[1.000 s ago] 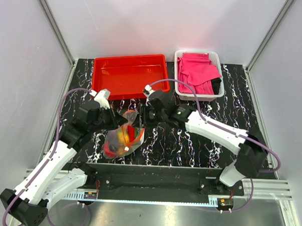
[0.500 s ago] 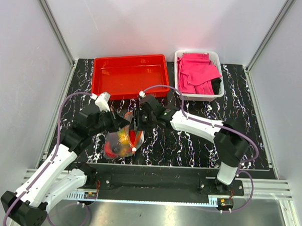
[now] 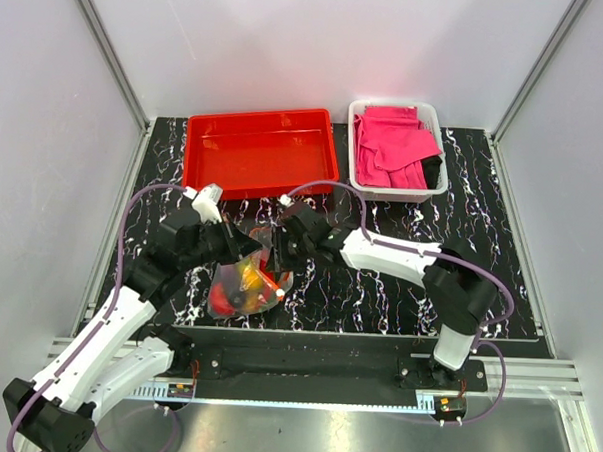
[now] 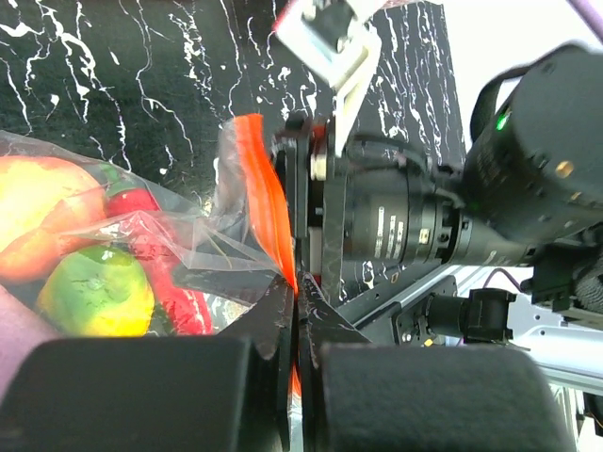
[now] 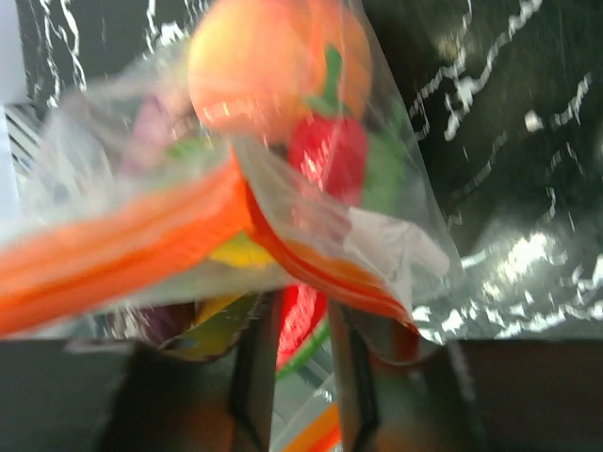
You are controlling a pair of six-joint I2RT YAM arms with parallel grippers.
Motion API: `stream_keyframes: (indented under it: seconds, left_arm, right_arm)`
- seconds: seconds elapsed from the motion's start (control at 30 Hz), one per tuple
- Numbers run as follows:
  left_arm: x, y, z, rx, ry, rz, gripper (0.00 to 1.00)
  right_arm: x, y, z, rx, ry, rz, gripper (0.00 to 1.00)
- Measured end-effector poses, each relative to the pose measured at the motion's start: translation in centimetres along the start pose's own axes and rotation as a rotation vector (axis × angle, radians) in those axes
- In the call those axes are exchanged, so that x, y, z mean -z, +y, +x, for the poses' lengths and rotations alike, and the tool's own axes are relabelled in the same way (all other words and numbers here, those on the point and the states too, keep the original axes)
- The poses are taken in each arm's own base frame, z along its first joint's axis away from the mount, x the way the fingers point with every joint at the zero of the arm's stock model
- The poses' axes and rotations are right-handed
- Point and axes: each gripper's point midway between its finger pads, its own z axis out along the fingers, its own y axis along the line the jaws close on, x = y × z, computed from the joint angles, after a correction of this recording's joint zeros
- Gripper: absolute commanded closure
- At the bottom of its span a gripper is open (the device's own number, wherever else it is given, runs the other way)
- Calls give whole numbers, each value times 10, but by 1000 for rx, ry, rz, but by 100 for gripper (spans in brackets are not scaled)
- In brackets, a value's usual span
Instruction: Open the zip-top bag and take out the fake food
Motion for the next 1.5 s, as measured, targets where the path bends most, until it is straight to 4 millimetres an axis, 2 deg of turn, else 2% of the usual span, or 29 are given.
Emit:
stream_keyframes:
  seconds: [0.1,0.27,0.47,0.77,1.17,1.5]
  left_arm:
    - [0,-1,-1,-1,-1,4,100]
    - [-1,-5,-3,-6,4,13,100]
    - [-3,-8,-2,-5,17,25,100]
    - [-3,-11,-2,-7,23,45,100]
    - [-3,-9,-1,-7,25,39,100]
    - [-4,-6,2,-7,28,35,100]
  right_arm:
    - [9,-1,7,8,7,-1,68]
    - [24,19,11,35,0,-48,69]
    - [20,33,18,59,13,-69,67]
    - [-8,10,17,88,10,15,61]
    - [-5,-4,12,157,-31,70,54]
    - [0,-6,12,240,-26,70,52]
